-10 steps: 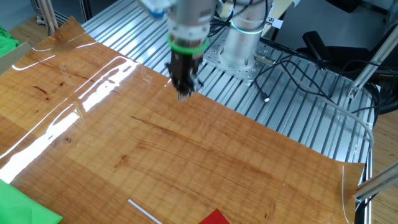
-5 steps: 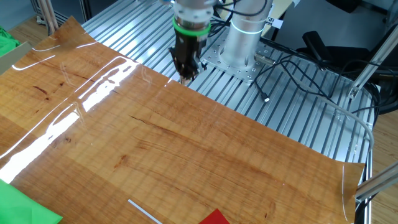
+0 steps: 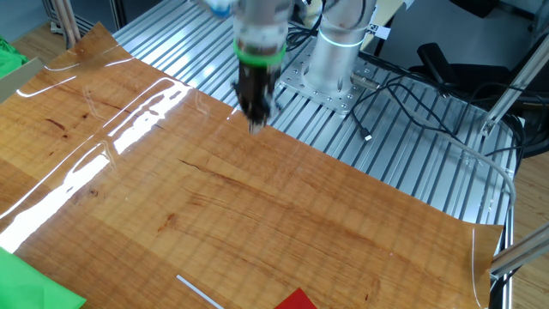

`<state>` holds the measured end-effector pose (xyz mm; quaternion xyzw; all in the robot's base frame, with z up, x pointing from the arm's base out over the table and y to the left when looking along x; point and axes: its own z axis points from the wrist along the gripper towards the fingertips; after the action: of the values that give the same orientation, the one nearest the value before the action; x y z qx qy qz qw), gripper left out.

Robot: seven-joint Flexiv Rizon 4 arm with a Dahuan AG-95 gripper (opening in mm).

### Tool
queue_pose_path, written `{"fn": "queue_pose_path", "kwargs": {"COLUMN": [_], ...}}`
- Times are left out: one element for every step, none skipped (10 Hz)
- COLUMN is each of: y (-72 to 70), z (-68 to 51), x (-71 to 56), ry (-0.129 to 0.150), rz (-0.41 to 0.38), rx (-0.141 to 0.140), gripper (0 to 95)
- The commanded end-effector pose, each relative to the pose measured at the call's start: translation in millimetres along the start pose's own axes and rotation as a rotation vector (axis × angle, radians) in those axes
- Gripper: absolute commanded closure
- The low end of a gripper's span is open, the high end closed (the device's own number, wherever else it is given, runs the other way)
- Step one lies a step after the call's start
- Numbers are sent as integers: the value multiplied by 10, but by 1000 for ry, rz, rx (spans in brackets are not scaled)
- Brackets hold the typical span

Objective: Wave the flag

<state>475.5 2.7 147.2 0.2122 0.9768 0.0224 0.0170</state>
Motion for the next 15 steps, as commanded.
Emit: {"fn": "queue_pose_path", "kwargs": {"y": [245, 309, 387, 412, 418, 418, 418, 418, 418, 418, 418, 418, 418, 418, 418], "z": [32, 40, 23, -25, -32, -32, -32, -32, -32, -32, -32, -32, -32, -32, -32], "x": [-157, -209, -295, -360, -361, -361, -361, -361, -361, -361, -361, -361, -361, -361, -361], "ry": [0, -1, 2, 12, 11, 12, 0, -14, -26, -22, -15, -17, -18, -15, -13], "rz": [25, 30, 29, 31, 32, 31, 23, 21, 22, 15, 11, -20, -36, -43, -46], "rx": [10, 9, 14, 6, 6, 3, -1, -18, -19, -4, 9, 12, 4, 3, -1], "gripper": [950, 950, 950, 950, 950, 950, 950, 950, 950, 950, 950, 950, 950, 950, 950]}}
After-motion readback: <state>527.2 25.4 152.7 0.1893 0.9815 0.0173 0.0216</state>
